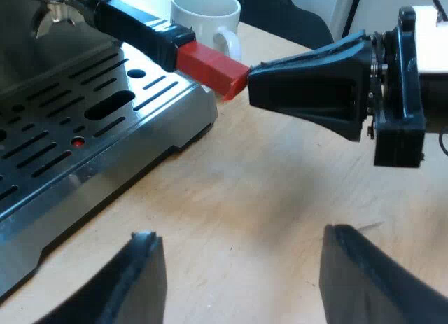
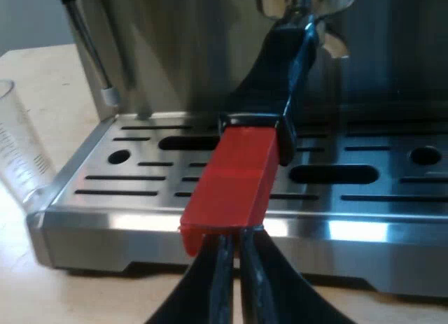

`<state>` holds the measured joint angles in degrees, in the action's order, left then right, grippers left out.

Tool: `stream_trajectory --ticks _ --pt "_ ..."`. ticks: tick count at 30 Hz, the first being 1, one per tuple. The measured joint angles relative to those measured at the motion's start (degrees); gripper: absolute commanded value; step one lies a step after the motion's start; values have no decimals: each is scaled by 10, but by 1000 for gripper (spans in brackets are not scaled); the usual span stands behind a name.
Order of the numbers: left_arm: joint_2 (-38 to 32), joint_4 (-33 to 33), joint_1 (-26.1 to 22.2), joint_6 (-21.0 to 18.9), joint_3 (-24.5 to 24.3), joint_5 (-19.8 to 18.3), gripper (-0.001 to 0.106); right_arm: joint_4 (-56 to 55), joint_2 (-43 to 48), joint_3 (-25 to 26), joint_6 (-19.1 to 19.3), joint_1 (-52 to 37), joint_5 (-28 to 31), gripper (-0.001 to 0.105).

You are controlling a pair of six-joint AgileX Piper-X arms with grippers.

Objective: Grind coffee beans and then tamp

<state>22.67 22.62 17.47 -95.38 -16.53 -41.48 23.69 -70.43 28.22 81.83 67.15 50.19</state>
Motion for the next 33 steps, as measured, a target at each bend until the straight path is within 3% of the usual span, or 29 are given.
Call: stream_trajectory --ticks 5,15,29,32,33 --pt "0 0 0 0 0 0 51 4 0 0 0 0 46 6" --pt "0 0 0 0 0 0 51 4 0 0 0 1 49 6" --pt "0 0 0 0 0 0 51 -33 0 0 0 77 83 7" --pt "0 0 0 0 0 0 51 -33 0 0 0 101 119 18" --pt "0 0 0 0 0 0 51 -33 0 0 0 108 127 27"
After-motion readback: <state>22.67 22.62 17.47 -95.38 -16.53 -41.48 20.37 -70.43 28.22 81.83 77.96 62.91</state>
